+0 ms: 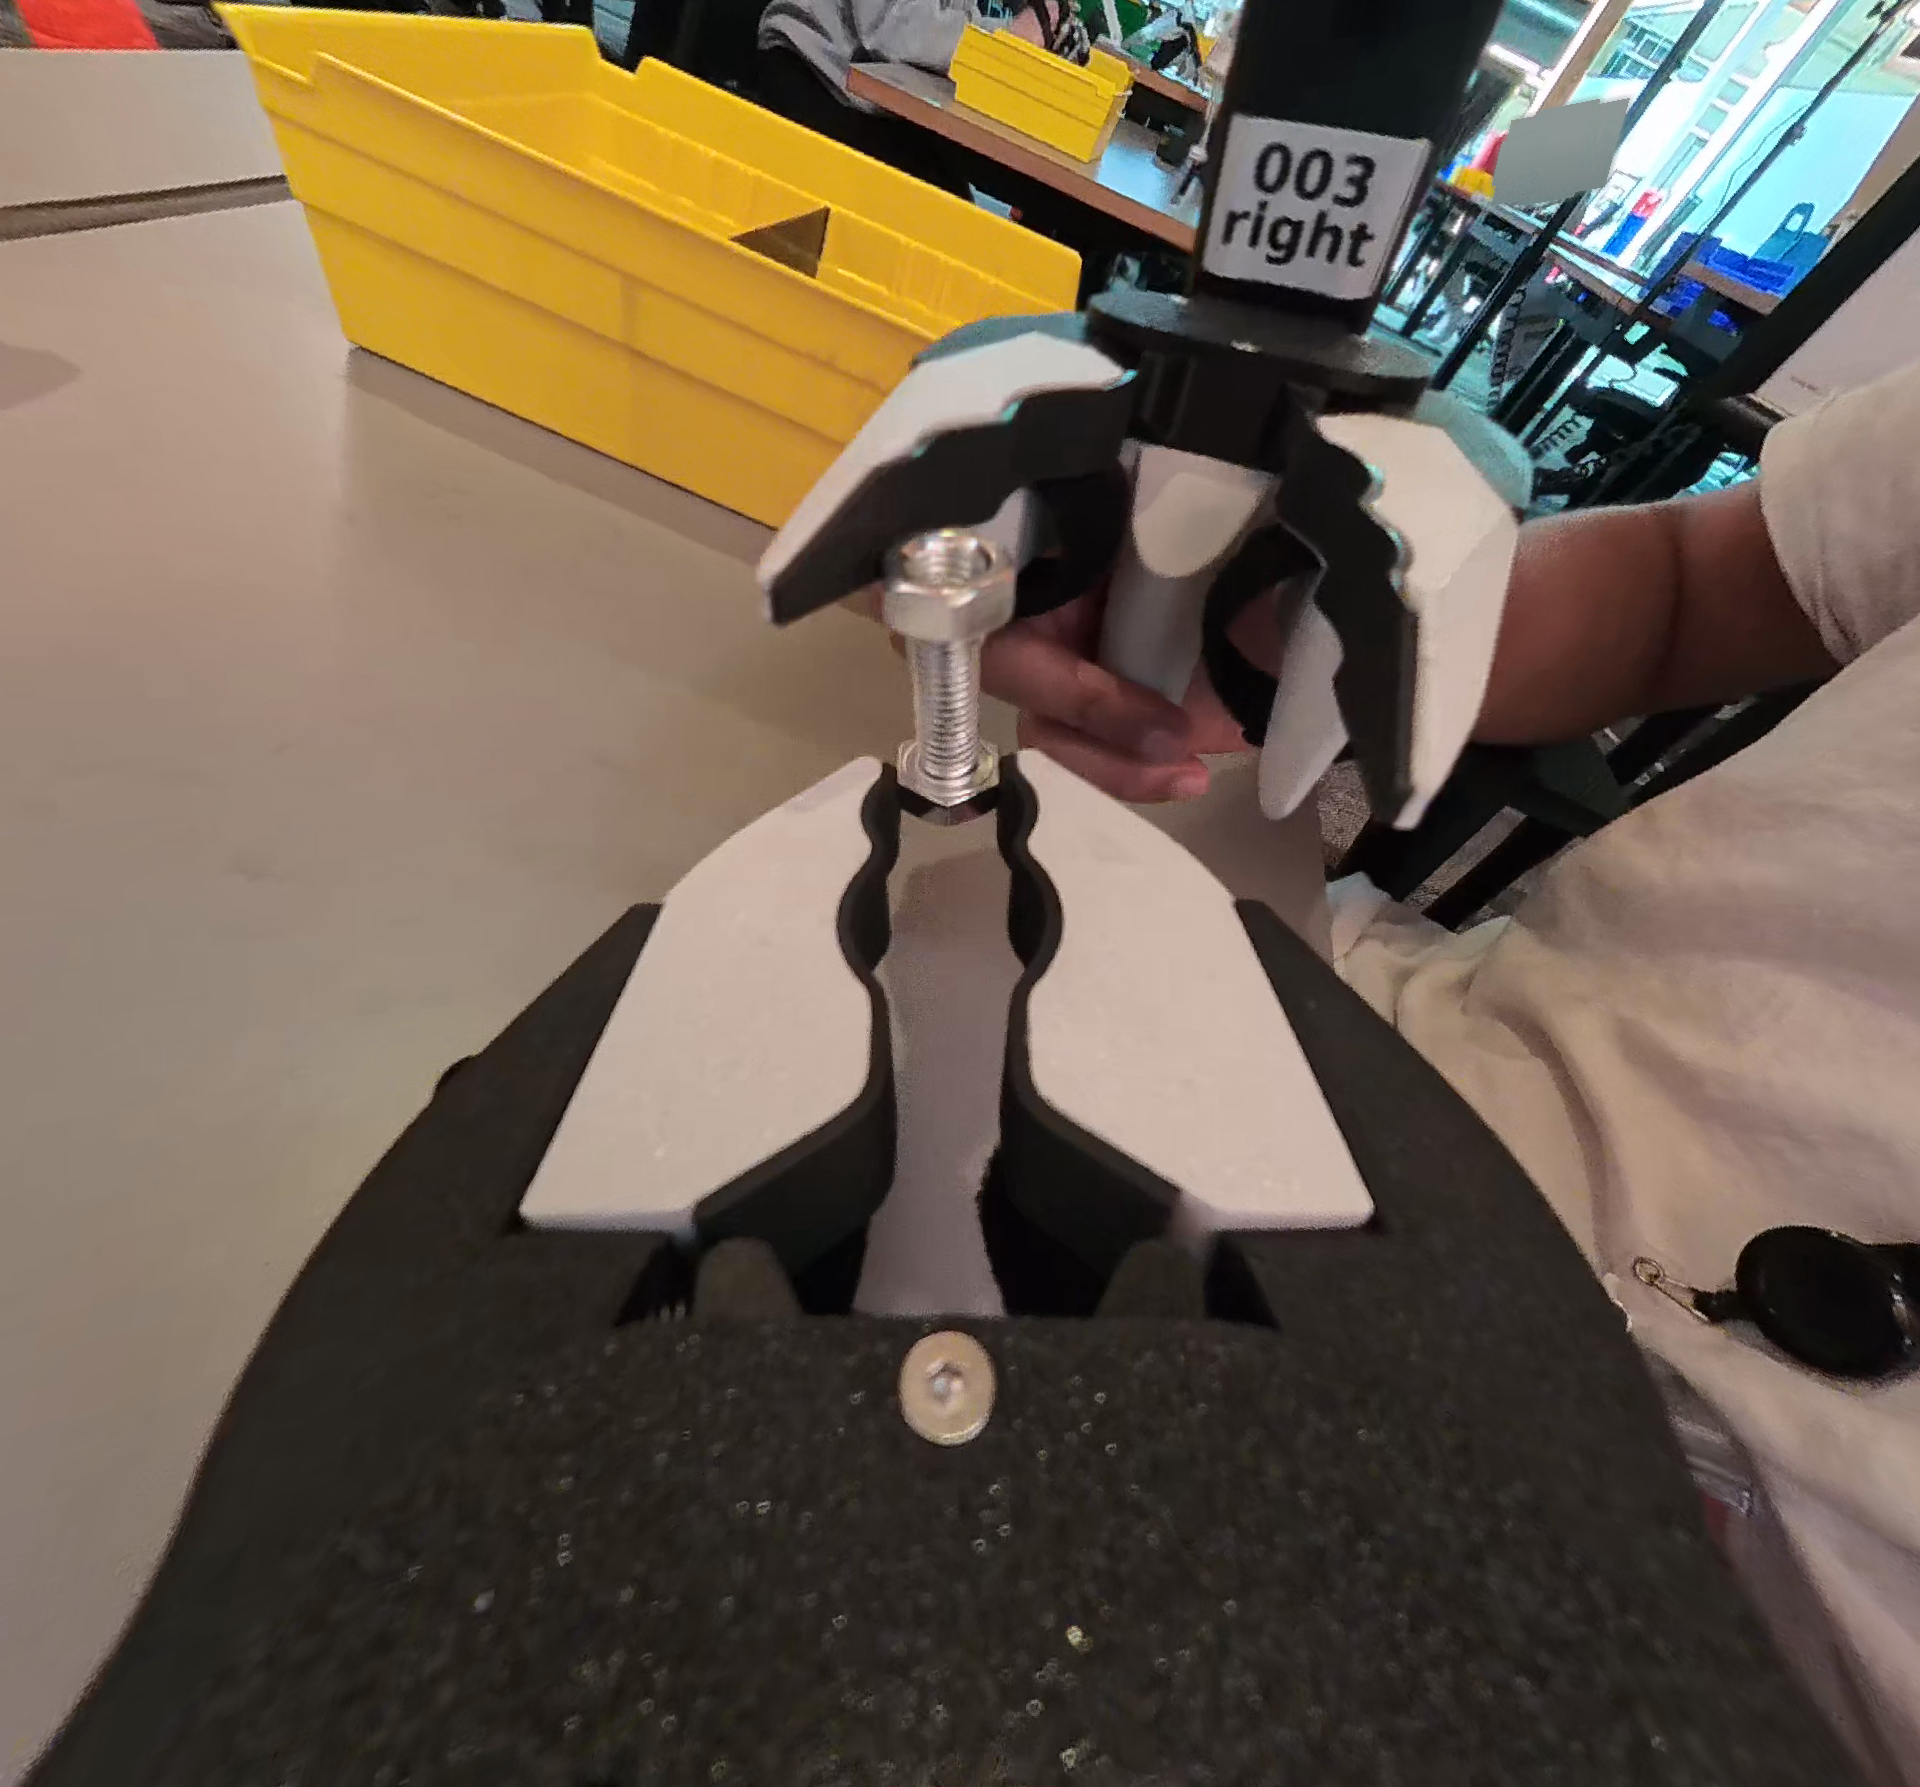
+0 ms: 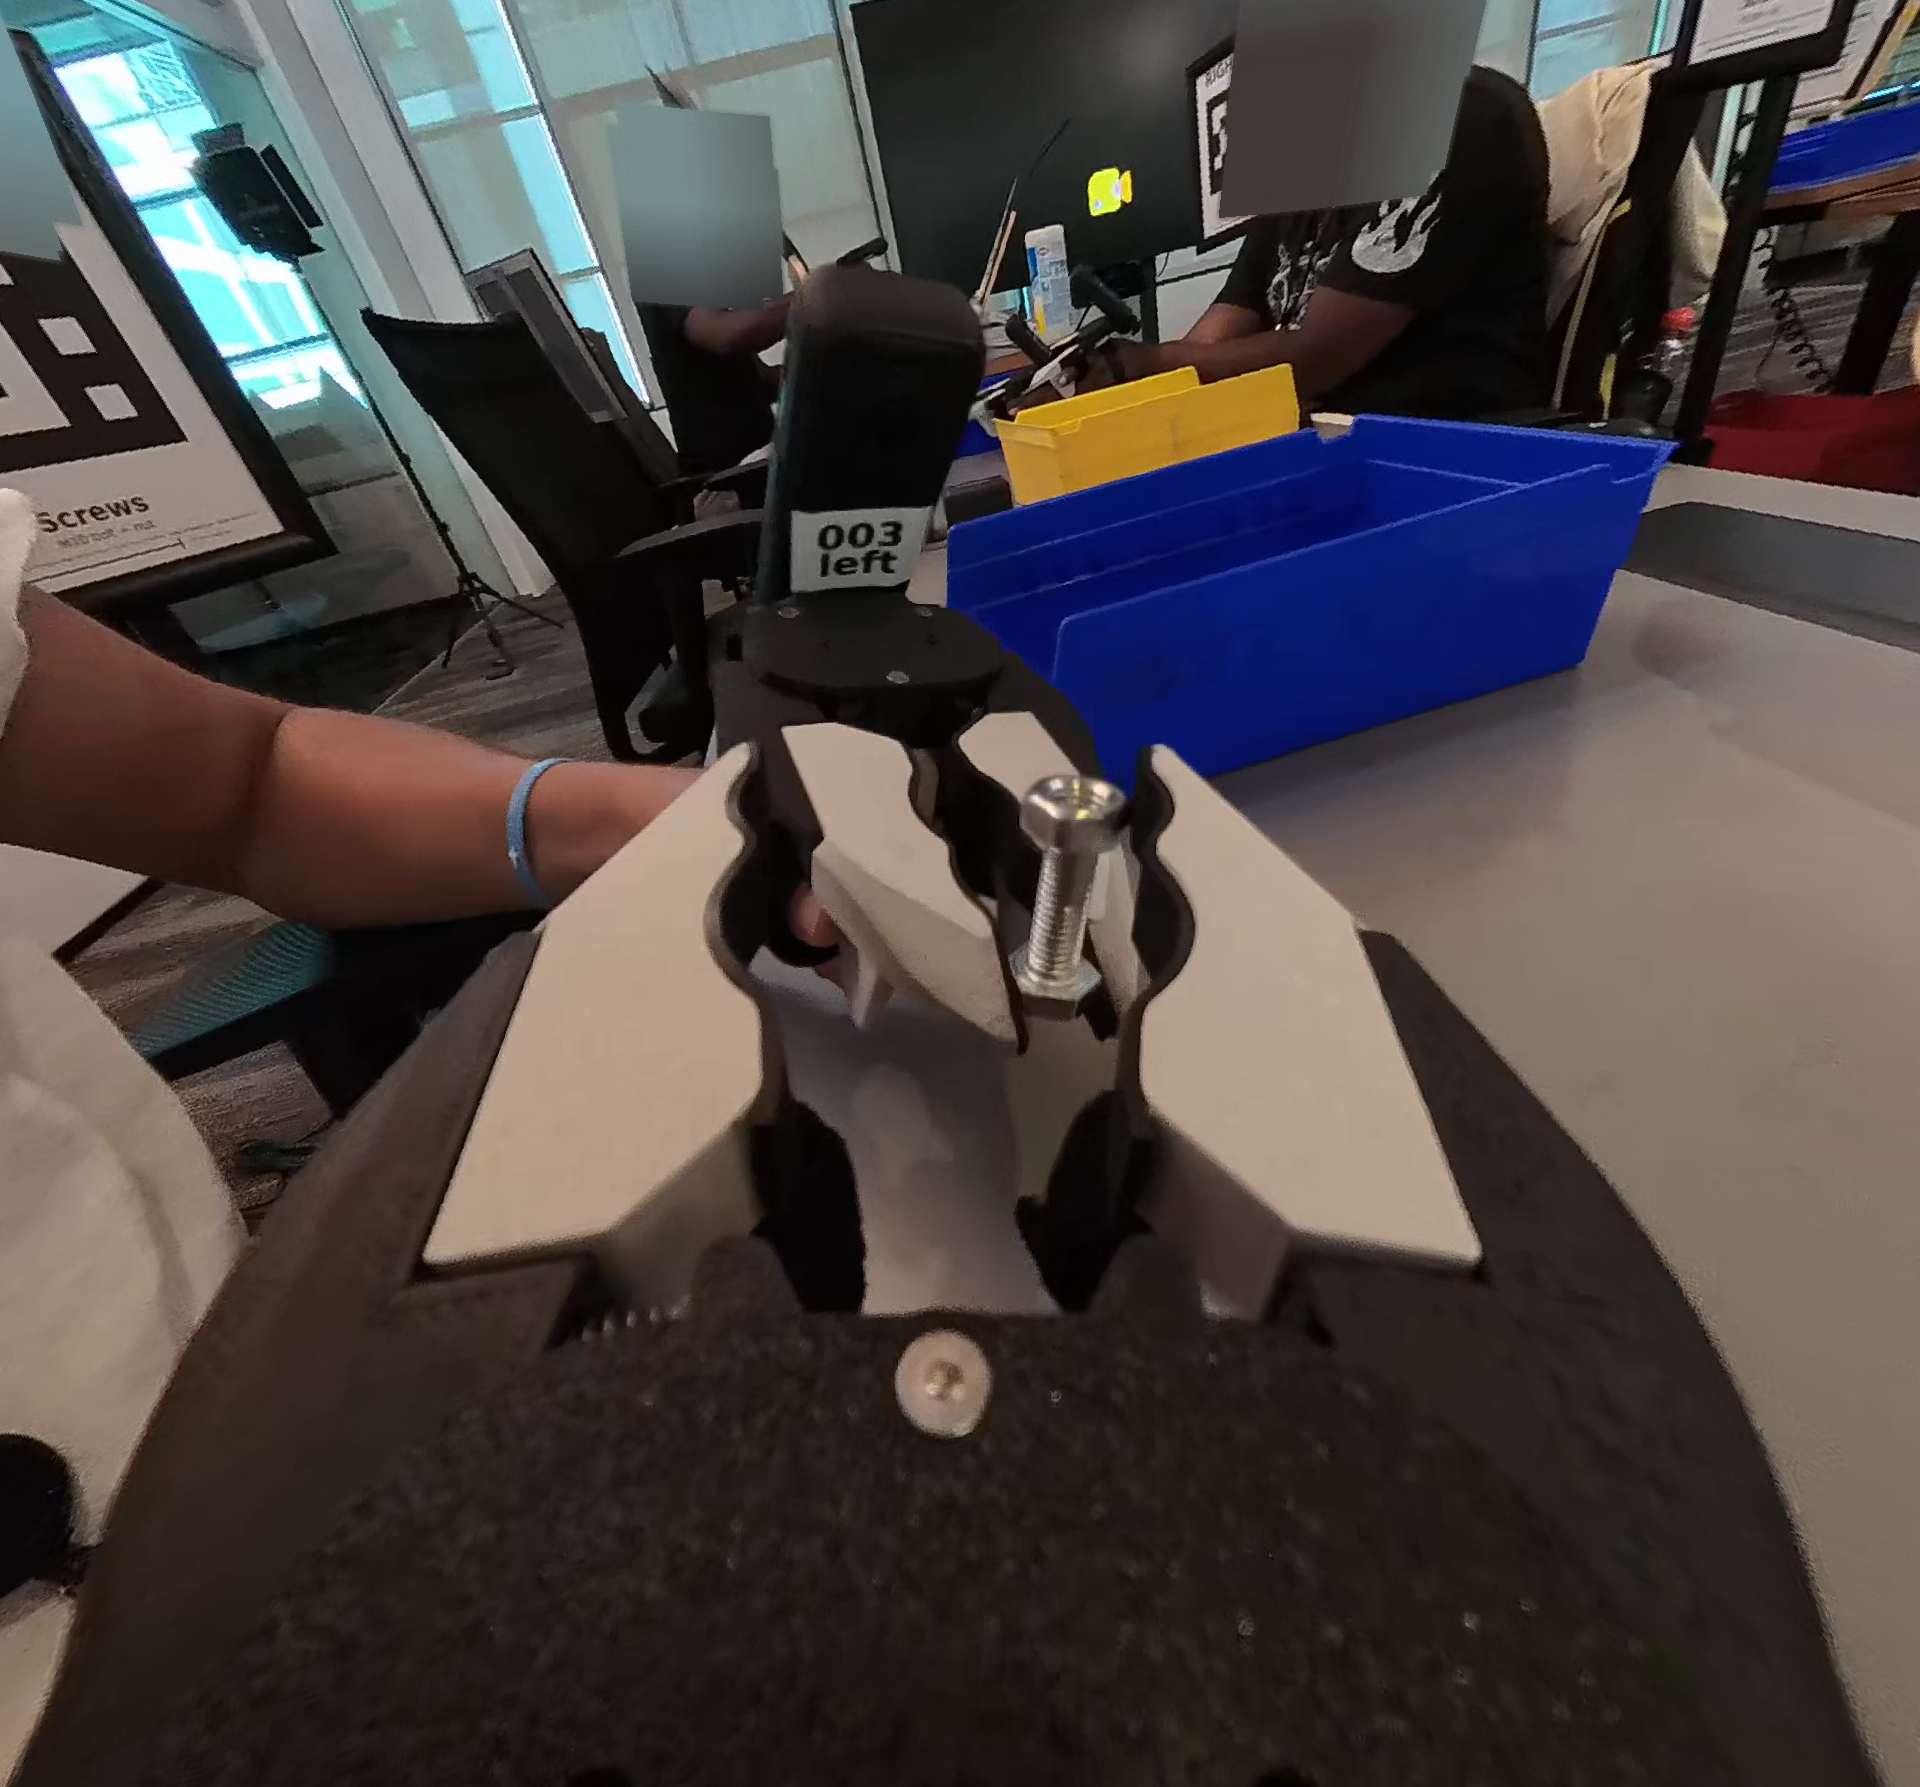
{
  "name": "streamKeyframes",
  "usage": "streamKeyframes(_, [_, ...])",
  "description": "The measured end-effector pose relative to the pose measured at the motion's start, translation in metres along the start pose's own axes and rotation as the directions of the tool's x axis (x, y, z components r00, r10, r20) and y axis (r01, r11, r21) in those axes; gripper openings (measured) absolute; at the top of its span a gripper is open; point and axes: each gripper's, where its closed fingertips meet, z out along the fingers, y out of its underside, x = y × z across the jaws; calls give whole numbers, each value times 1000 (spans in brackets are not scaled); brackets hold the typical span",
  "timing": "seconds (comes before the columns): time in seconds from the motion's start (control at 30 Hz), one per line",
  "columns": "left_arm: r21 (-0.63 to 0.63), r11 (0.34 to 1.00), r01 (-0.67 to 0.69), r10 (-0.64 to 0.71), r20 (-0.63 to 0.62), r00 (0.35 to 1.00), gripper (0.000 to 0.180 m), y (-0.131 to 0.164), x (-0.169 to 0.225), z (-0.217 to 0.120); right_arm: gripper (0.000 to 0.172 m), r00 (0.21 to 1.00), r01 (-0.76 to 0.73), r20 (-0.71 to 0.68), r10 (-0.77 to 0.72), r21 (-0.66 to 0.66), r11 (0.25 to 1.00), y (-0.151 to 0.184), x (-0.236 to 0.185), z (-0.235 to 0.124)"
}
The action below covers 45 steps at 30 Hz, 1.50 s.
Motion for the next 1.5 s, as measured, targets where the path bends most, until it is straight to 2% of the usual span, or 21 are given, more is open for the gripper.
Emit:
streamKeyframes(0.27, [14, 1000, 2, -2, 37, 999, 18, -2, -9, -9, 61, 994, 44, -102, -42, 17, 999, -6, 15, -22])
streamKeyframes(0.47, [2, 1000, -1, 1, 32, 999, 18, 0, -7, -6, 59, 999, -19, -38, 20, 5, 1000, 0, 6, -13])
streamKeyframes(0.83, [-12, 1000, -4, 4, 11, 1000, 18, 2, -2, 1, 58, 997, -76, -14, 76, 18, 997, 1, 6, -6])
streamKeyframes(0.93, [-10, 1000, -7, 7, 18, 1000, 18, 1, -3, 0, 59, 997, -39, -63, 41, 26, 999, -1, 13, -10])
streamKeyframes(1.03, [4, 1000, -5, 5, 40, 999, 18, -1, -7, -5, 58, 984, 24, -178, -19, 26, 999, -4, 26, -18])
streamKeyframes(1.17, [10, 1000, -7, 6, 80, 997, 18, -2, -14, -7, 44, 955, 98, -282, -94, -2, 995, -5, 30, -23])
streamKeyframes(1.5, [-15, 1000, -26, 27, 92, 995, 18, 2, -14, -4, 29, 959, -16, -285, 16, 3, 1000, 2, 30, -14])
